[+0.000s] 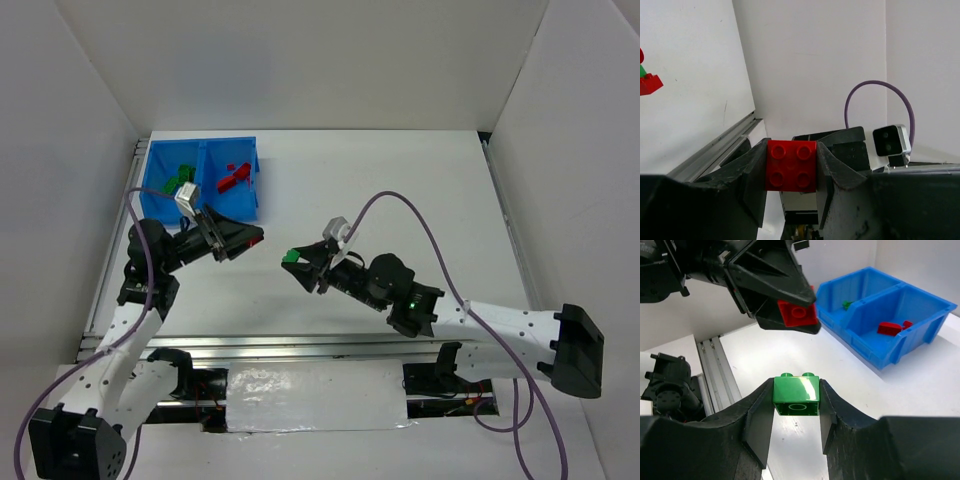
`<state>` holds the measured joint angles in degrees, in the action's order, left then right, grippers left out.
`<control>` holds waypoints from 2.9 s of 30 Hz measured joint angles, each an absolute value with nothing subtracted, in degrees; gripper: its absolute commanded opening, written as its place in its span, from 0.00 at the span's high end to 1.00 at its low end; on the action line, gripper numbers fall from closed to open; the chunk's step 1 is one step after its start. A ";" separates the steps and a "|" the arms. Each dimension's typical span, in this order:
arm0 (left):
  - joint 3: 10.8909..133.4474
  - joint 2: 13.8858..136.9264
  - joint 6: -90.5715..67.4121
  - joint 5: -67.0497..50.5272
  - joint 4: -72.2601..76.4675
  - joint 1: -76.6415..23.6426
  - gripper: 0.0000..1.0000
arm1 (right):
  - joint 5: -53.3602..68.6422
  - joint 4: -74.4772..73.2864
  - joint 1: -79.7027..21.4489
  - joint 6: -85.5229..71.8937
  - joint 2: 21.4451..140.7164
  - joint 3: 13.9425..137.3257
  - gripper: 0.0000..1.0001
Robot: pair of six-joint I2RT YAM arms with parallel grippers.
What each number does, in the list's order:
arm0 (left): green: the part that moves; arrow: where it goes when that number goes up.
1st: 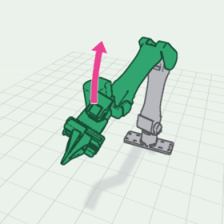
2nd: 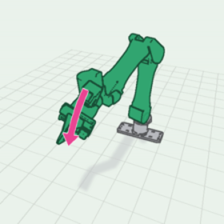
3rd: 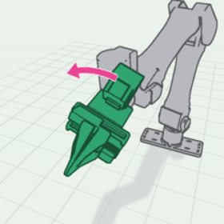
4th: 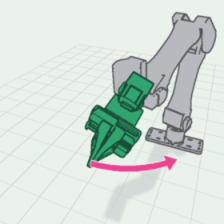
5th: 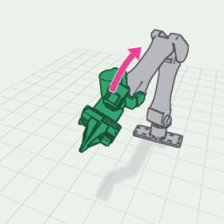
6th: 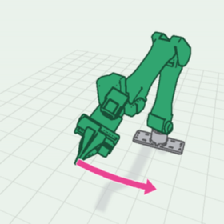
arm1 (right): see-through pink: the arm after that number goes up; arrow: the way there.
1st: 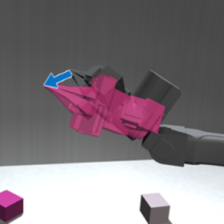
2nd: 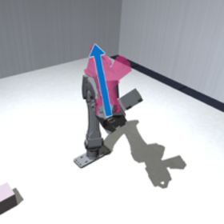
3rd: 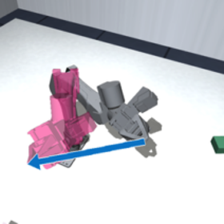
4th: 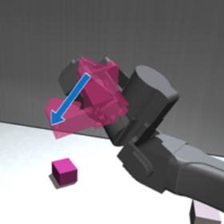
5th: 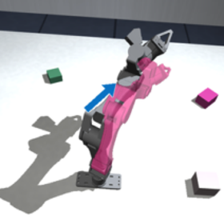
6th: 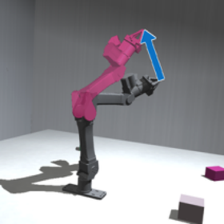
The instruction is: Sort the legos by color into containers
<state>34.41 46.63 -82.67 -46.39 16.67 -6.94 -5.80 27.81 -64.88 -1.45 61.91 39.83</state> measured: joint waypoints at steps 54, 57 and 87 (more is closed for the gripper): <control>19.88 39.68 -6.00 -11.00 46.17 -51.62 0.00 | -4.45 2.98 -49.78 -61.71 51.27 49.04 1.00; 22.81 40.88 -4.25 -8.43 45.36 -52.36 0.00 | -3.73 4.10 -51.92 -62.17 54.06 49.04 1.00; 32.03 46.46 0.23 0.62 35.90 -52.58 0.26 | -4.89 8.05 -54.63 -63.29 58.08 49.01 1.00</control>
<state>32.03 46.46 0.23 0.62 35.90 -52.58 -4.89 8.05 -54.63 -63.29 58.08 49.01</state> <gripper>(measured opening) 0.701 0.437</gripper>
